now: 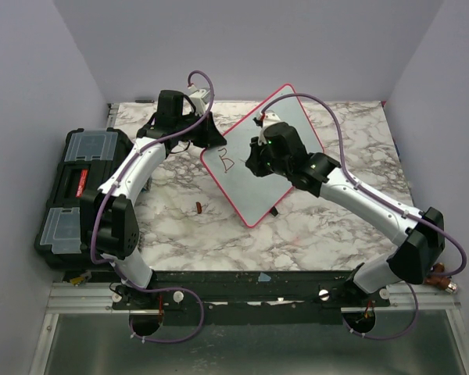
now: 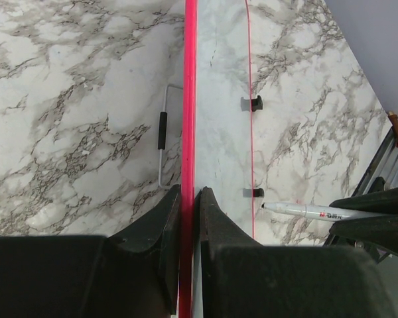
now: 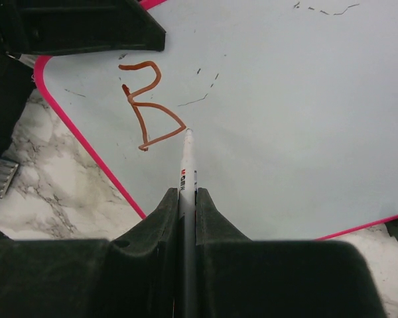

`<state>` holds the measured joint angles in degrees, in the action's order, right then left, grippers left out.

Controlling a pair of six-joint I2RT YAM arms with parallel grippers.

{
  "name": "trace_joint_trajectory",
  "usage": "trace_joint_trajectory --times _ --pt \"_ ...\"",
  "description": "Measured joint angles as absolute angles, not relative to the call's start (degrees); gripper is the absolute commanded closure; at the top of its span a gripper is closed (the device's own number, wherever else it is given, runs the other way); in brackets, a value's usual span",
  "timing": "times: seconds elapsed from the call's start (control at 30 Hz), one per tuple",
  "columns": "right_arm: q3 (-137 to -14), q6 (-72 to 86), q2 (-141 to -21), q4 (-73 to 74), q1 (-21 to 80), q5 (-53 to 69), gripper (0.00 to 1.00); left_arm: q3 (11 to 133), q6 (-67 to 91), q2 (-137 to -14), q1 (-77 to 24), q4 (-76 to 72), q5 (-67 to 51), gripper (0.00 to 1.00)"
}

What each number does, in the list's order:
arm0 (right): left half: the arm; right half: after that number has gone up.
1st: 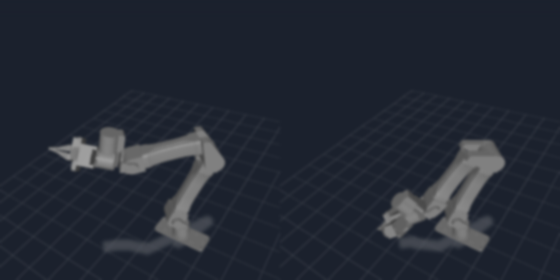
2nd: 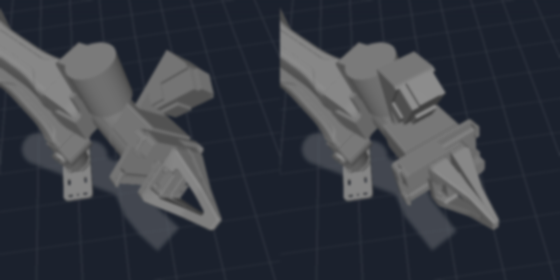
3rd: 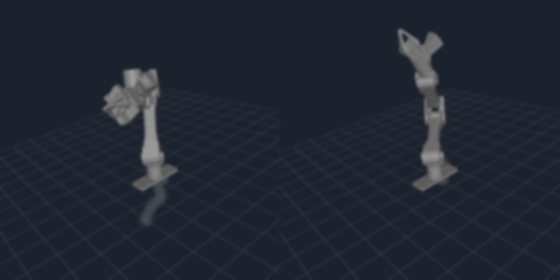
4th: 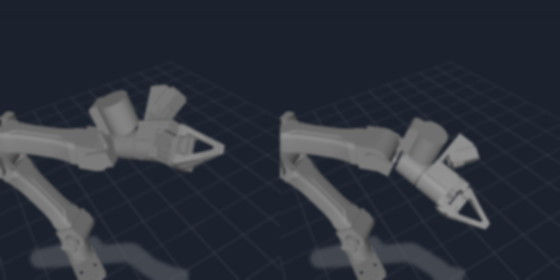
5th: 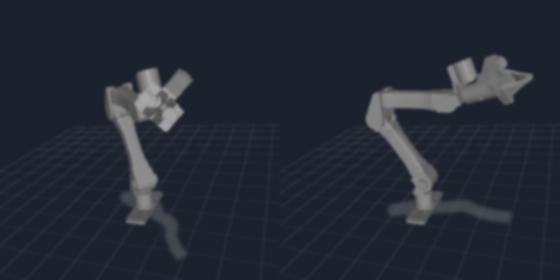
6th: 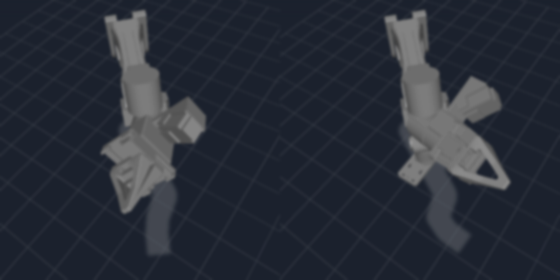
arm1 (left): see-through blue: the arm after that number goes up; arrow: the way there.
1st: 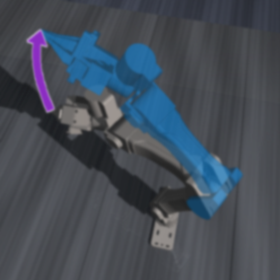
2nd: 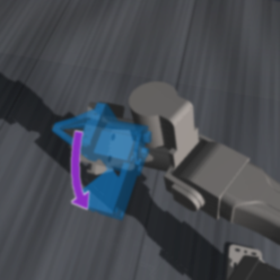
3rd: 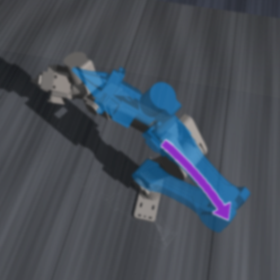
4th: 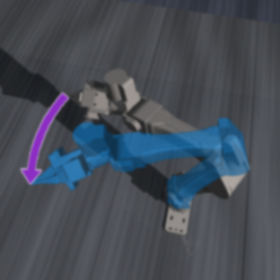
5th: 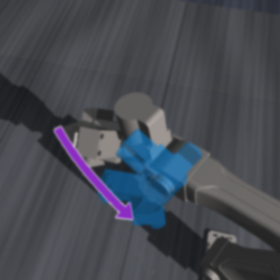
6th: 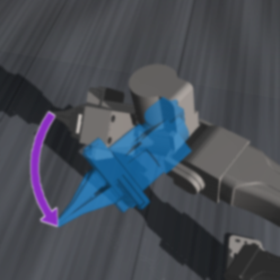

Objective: Write a sentence on the whiteboard
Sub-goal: Write on the whiteboard at the whiteboard stand.

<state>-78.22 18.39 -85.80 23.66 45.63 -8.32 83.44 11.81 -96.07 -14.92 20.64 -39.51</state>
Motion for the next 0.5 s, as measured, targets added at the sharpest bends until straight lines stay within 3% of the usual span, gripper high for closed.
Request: trace_joint_trajectory --times 0.5 --pt "-80.0 14.8 -86.1 23.6 42.4 -9.6 0.99 83.4 11.8 -95.4 -15.2 21.2 -39.5 1.00"
